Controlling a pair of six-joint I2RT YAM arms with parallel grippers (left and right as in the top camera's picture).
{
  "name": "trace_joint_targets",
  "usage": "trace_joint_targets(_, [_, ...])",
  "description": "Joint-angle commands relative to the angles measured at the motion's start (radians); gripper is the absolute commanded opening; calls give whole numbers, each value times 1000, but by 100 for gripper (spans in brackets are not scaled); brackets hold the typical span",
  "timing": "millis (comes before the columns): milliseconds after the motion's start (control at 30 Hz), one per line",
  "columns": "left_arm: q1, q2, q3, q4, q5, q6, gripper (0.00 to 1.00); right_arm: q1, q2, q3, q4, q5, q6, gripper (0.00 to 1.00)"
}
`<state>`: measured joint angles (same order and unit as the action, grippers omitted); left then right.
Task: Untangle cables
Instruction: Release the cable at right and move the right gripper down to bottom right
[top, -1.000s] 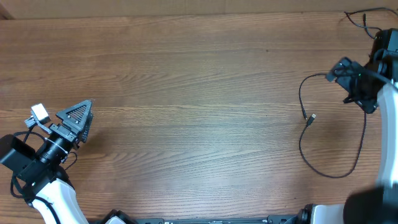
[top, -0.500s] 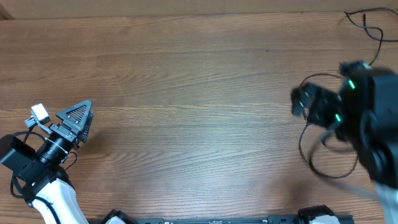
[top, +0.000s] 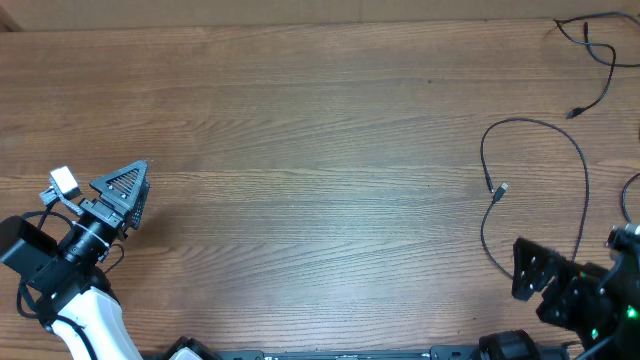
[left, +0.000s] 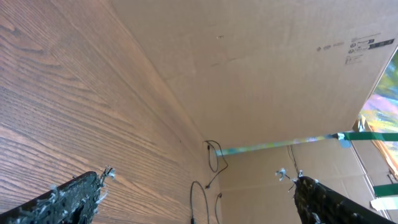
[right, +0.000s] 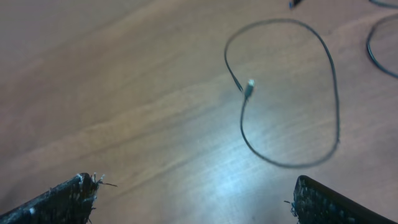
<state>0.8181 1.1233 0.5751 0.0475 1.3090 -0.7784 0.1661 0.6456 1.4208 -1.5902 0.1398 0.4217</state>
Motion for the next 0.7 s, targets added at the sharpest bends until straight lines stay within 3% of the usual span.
trace_joint_targets(0, [3,-5,16,2,15,23,100,7,-19,-9,-26,17,0,100])
trace_joint_targets(667, [3,-5,16,2,15,23,100,7,-17,-9,-65,-10,0,100])
